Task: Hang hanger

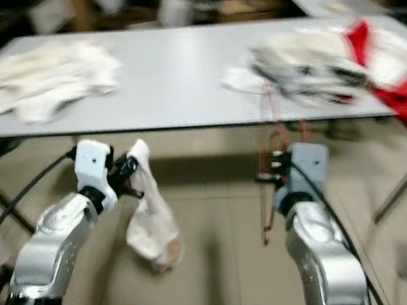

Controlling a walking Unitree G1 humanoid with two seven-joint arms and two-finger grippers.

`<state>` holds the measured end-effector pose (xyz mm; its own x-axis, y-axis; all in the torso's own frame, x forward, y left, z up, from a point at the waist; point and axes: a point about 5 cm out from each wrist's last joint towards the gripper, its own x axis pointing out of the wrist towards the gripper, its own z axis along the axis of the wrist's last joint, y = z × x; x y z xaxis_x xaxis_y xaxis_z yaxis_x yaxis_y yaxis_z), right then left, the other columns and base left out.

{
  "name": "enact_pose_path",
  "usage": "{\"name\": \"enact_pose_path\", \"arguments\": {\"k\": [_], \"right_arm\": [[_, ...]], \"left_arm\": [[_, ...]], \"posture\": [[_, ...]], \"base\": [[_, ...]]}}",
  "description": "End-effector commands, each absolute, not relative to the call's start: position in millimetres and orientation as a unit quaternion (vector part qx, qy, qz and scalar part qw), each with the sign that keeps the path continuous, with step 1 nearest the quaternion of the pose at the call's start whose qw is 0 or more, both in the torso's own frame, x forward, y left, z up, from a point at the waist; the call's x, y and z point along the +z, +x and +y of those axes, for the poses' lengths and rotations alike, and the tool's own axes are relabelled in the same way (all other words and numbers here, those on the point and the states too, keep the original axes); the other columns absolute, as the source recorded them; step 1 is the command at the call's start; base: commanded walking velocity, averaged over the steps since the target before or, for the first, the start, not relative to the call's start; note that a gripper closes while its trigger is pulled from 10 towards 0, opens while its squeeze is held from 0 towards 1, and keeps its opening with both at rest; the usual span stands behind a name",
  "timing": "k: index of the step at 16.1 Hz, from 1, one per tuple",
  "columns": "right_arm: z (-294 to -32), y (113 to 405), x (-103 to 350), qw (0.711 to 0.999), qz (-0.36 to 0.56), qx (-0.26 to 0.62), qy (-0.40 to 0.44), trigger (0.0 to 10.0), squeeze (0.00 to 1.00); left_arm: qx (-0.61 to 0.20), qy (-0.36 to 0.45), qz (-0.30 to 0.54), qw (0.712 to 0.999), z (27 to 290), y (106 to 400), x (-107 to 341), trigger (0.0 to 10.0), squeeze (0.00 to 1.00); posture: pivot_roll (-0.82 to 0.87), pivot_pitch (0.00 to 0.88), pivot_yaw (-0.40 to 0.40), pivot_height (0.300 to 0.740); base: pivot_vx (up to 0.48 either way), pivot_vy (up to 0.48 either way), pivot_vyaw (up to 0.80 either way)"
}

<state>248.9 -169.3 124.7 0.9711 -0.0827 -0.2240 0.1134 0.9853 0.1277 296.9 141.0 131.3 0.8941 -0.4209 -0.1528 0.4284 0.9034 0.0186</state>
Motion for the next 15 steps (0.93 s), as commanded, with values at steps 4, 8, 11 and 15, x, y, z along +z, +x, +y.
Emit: {"name": "enact_pose_path", "arguments": {"k": [4,8,11,15], "right_arm": [[-172.3,248.2,132.2,0.991,0.095,-0.050,0.077,10.0,0.00],[-171.1,248.7,133.5,0.992,0.092,-0.031,0.077,10.0,0.00],[-171.8,249.0,132.8,0.993,0.101,-0.013,0.064,10.0,0.00],[-169.0,256.5,142.2,0.995,0.082,0.031,0.036,10.0,0.00]], "left_arm": [[-0.229,0.031,0.054,0.971,137.0,297.4,138.8,10.0,0.00],[-0.230,0.034,0.057,0.971,135.7,297.9,137.6,10.0,0.00],[-0.208,0.017,0.067,0.976,137.0,296.2,133.2,10.0,0.00],[-0.212,0.033,0.037,0.976,137.2,304.2,142.3,10.0,0.00]], "posture": [[-0.14,0.000,0.045,0.740],[-0.15,0.000,0.047,0.740],[-0.15,0.000,0.040,0.740],[-0.15,0.000,0.059,0.740]], "base": [[0.000,-0.074,-0.30],[0.000,-0.320,0.00],[0.000,-0.094,0.00],[0.000,0.000,0.00]]}}
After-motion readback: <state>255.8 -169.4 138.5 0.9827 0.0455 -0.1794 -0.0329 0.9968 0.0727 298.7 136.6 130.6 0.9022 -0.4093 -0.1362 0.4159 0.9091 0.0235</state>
